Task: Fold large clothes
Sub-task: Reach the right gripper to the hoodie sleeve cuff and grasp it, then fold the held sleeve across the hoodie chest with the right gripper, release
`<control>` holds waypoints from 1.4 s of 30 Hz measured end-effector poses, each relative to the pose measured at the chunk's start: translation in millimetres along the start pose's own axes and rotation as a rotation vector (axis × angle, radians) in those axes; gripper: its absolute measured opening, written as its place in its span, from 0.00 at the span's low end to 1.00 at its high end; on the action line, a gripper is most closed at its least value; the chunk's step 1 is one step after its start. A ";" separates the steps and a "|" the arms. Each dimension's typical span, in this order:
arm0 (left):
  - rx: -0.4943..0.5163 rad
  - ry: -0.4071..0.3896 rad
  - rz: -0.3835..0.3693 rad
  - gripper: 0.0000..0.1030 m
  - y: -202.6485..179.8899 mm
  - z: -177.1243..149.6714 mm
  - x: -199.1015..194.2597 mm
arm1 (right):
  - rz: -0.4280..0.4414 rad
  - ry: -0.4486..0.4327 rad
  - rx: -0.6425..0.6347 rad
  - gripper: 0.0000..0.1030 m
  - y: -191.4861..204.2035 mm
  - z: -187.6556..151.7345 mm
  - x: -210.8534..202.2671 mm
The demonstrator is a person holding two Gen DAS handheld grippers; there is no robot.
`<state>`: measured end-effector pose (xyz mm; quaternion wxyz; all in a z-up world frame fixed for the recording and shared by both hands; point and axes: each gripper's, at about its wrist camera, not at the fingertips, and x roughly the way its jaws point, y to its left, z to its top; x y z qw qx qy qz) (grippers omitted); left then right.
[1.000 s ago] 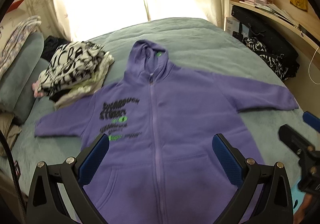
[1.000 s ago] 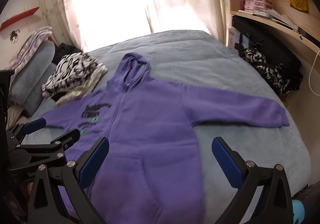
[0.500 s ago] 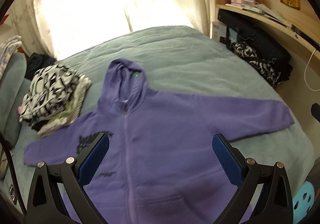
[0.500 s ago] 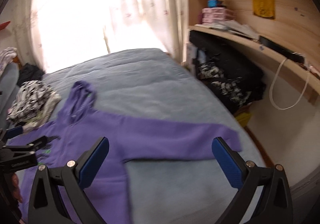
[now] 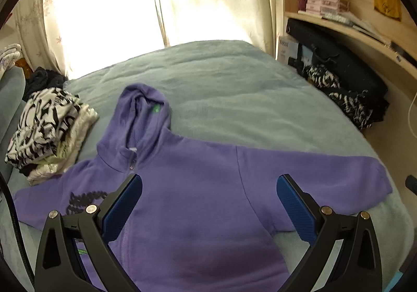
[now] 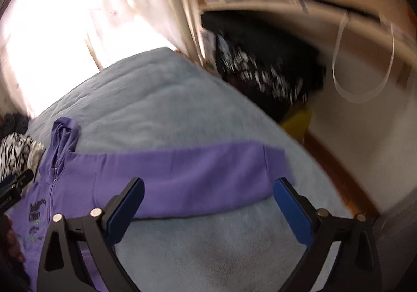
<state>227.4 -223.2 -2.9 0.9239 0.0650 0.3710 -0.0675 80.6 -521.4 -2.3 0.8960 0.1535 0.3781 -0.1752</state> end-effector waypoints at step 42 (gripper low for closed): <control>-0.256 0.026 -0.085 0.93 131.6 -39.7 14.3 | 0.351 -0.079 -0.045 0.11 131.9 42.5 0.1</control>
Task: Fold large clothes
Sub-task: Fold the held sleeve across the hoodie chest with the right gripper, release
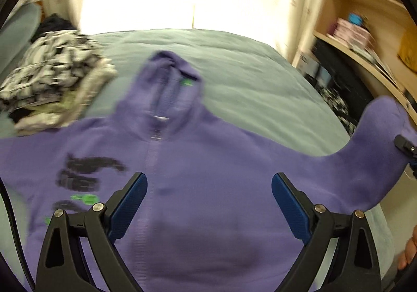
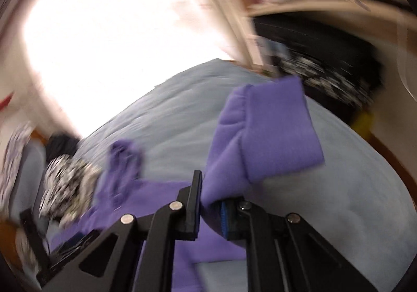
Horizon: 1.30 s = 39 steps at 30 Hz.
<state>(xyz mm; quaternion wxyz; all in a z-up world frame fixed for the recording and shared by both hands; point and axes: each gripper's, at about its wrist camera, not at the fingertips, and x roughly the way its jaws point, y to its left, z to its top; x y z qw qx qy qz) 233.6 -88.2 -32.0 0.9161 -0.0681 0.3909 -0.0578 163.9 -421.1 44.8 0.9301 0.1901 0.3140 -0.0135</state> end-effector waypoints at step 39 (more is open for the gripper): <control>-0.265 0.343 -0.344 0.81 108.6 -80.3 49.9 | 0.154 0.397 -0.266 0.59 124.6 -193.5 49.2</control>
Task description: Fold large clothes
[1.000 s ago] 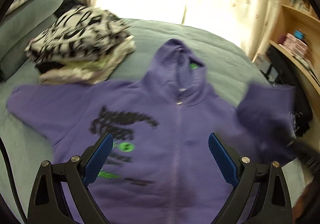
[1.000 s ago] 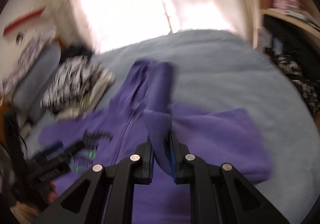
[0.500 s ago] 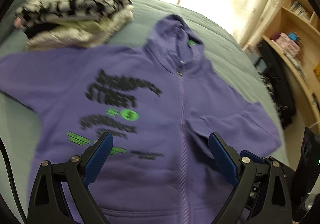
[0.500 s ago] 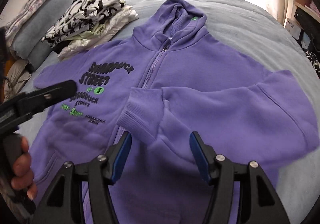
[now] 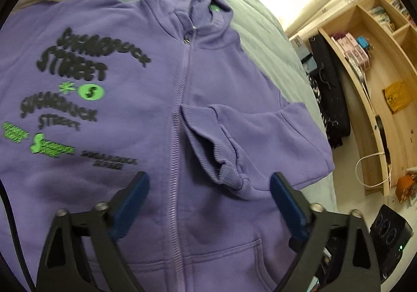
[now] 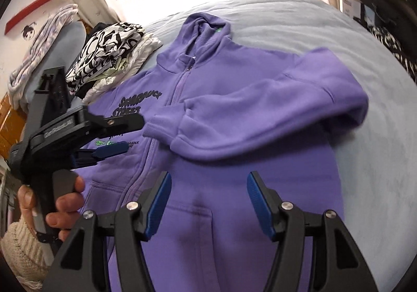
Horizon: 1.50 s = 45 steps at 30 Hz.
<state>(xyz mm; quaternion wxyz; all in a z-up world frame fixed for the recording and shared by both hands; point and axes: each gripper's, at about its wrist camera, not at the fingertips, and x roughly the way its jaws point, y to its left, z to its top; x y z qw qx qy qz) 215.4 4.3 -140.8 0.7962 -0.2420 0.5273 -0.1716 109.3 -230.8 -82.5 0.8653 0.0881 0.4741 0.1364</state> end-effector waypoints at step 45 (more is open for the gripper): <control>0.204 -0.079 0.401 0.58 55.2 105.1 28.0 | -0.053 0.009 0.347 0.63 -157.9 142.4 84.7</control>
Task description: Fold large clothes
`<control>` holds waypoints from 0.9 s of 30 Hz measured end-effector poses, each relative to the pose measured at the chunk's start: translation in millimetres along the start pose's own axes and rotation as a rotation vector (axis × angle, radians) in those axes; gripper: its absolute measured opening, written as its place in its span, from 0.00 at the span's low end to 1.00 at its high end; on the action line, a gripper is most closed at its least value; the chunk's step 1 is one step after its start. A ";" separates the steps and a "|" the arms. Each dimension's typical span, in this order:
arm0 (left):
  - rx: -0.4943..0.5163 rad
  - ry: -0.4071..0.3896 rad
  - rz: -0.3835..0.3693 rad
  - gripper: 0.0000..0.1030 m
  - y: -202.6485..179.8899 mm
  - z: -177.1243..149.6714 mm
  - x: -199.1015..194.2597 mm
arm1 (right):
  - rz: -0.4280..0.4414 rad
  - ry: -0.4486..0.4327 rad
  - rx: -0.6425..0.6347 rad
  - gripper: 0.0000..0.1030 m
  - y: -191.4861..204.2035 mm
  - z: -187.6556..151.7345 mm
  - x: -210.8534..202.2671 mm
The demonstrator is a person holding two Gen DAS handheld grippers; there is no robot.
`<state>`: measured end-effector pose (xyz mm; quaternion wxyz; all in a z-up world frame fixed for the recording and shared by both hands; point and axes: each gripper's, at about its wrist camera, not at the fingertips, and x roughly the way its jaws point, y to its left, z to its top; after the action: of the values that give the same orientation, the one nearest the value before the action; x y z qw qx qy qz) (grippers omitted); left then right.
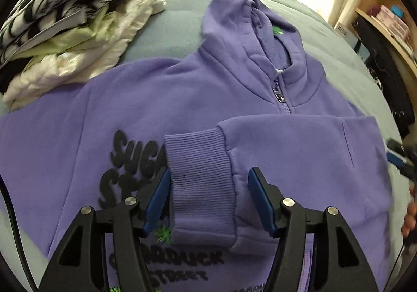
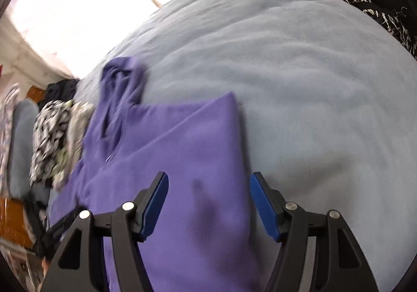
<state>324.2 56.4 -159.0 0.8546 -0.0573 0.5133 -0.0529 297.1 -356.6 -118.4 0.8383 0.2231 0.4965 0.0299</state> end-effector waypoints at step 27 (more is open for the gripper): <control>-0.130 -0.007 -0.118 0.62 41.0 -14.5 -8.1 | 0.043 0.053 0.011 0.44 -27.8 -19.9 12.9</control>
<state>308.9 97.5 -164.9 0.8463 -0.1428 0.5085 -0.0694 282.1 -371.3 -148.3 0.8227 0.2376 0.5139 0.0512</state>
